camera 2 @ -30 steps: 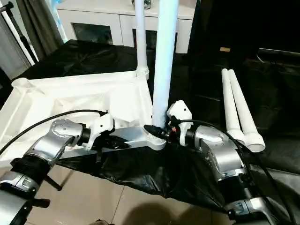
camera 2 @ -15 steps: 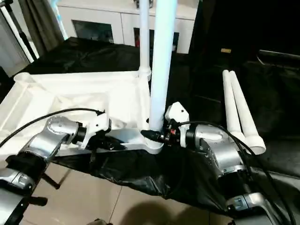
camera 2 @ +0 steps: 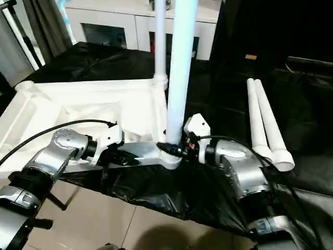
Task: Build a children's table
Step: Insert table leg to table base
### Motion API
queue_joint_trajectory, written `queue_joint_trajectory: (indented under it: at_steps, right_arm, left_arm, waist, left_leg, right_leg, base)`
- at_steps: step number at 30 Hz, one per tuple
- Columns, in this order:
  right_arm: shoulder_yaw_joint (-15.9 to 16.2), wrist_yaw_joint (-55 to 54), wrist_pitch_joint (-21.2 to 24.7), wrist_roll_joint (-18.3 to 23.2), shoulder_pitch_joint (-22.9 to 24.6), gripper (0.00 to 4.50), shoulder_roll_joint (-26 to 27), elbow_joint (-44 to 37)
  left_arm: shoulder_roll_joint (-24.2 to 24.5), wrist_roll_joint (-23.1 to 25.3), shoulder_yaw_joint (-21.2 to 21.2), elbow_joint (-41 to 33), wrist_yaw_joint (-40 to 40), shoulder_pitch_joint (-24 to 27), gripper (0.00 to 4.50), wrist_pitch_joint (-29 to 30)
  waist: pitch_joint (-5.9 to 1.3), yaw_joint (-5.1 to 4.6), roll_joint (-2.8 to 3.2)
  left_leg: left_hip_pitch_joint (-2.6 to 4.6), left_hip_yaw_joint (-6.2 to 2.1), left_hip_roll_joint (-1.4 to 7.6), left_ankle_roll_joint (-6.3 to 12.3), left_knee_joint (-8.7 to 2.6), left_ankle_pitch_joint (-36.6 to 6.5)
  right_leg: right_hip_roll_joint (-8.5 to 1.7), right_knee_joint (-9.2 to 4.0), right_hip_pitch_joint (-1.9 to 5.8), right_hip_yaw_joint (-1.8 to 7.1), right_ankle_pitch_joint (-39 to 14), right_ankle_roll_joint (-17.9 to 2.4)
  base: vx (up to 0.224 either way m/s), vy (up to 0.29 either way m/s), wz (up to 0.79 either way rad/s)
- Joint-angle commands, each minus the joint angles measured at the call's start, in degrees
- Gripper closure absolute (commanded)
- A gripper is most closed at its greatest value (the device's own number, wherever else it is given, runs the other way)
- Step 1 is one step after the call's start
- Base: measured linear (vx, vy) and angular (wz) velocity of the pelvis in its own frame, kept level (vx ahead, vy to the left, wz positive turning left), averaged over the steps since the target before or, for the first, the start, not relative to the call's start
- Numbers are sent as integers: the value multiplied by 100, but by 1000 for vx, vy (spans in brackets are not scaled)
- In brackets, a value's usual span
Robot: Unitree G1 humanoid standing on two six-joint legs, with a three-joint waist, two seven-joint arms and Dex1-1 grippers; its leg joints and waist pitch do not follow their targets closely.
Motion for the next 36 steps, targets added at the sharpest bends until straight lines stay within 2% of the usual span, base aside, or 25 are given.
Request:
queue_joint_trajectory:
  at_steps: [1, 4, 6, 8, 10, 11, 12, 13, 17, 21, 30, 32, 35, 36]
  right_arm:
    - [48, -816, 142, -404, -41, 261, 207, 806]
    - [-273, -1762, 132, -411, -398, 261, 501, 1394]
    - [-340, -2100, 114, -446, -527, 261, 596, 1598]
    - [-433, -2534, 55, -483, -708, 261, 748, 1886]
    - [-483, -2730, 34, -487, -802, 261, 837, 2036]
    - [-503, -2797, 19, -493, -842, 261, 877, 2107]
    - [-520, -2852, 2, -503, -880, 261, 914, 2178]
    - [-538, -2912, -54, -531, -937, 261, 970, 2299]
    - [-574, -2971, -138, -548, -1001, 261, 1036, 2442]
    - [-608, -3007, -219, -542, -1057, 261, 1136, 2546]
    - [-679, -2959, -376, -566, -1146, 261, 1211, 2660]
    - [-764, -2880, -406, -486, -1173, 205, 1221, 2676]
    - [-831, -2804, -403, -411, -1195, 182, 1226, 2675]
    - [-856, -2757, -409, -381, -1202, 170, 1223, 2656]
  left_arm:
    - [-215, 6, 259, -56, 569, -347, 450, 127]
    - [-576, 78, 361, -34, 1347, -475, 450, 462]
    - [-756, 130, 394, -47, 1727, -525, 450, 581]
    - [-1091, 218, 453, -60, 2424, -581, 450, 791]
    - [-1304, 285, 416, -64, 2731, -569, 450, 845]
    - [-1404, 302, 406, -70, 2849, -555, 450, 866]
    - [-1503, 316, 392, -78, 2945, -537, 450, 878]
    - [-1613, 369, 330, -129, 3001, -491, 450, 909]
    - [-1668, 429, 273, -155, 3050, -465, 450, 932]
    - [-1627, 489, 214, -160, 3000, -453, 450, 901]
    - [-1517, 506, 148, -292, 2746, -351, 450, 877]
    - [-1483, 501, 131, -358, 2674, -308, 450, 881]
    - [-1434, 492, 119, -407, 2589, -269, 450, 865]
    - [-1397, 488, 111, -429, 2537, -243, 450, 843]
  waist:
    - [-262, 29, -3]
    - [-254, 23, 0]
    - [-259, 34, 0]
    - [-280, 52, -3]
    - [-289, 99, -25]
    - [-296, 122, -6]
    - [-307, 162, -14]
    - [-309, 176, -29]
    - [-315, 188, -6]
    - [-286, 168, 6]
    - [-283, 151, 15]
    - [-286, 148, -3]
    - [-292, 151, 1]
    - [-309, 159, 3]
  left_leg:
    - [93, -68, 153, -143, -491, -2043]
    - [145, -80, 155, -202, -488, -2157]
    - [130, -73, 151, -181, -484, -2111]
    - [114, -57, 149, -143, -470, -1924]
    - [118, -40, 142, -62, -454, -1797]
    - [86, -43, 148, -28, -454, -1668]
    - [89, -38, 150, -9, -444, -1568]
    - [83, -34, 144, 15, -441, -1517]
    - [65, -40, 144, 50, -448, -1455]
    - [89, -49, 148, -10, -480, -1831]
    - [83, -62, 160, -58, -505, -1959]
    - [78, -53, 159, -33, -505, -1875]
    - [79, -49, 159, -12, -501, -1816]
    - [64, -49, 162, 7, -491, -1676]
  right_leg:
    - [-412, -513, 197, 143, -2032, -1180]
    - [-411, -560, 157, 141, -2334, -1100]
    - [-404, -560, 165, 148, -2205, -1098]
    - [-399, -530, 175, 152, -1847, -1167]
    - [-390, -543, 191, 153, -1732, -1154]
    - [-398, -525, 205, 158, -1590, -1153]
    - [-390, -511, 211, 152, -1412, -1161]
    - [-382, -499, 215, 149, -1281, -1180]
    - [-376, -476, 235, 136, -1049, -1194]
    - [-393, -537, 204, 140, -1619, -1096]
    - [-404, -546, 187, 147, -1685, -1056]
    - [-392, -540, 190, 147, -1582, -1066]
    - [-405, -538, 195, 151, -1548, -1102]
    - [-404, -516, 217, 152, -1361, -1130]
  base:
    - [0, 0, 0]
    - [0, 0, 0]
    - [0, 0, 0]
    - [0, 0, 0]
    - [0, 0, 0]
    - [0, 0, 0]
    - [0, 0, 0]
    - [0, 0, 0]
    - [0, 0, 0]
    - [0, 0, 0]
    - [0, 0, 0]
    - [0, 0, 0]
    - [0, 0, 0]
    - [0, 0, 0]
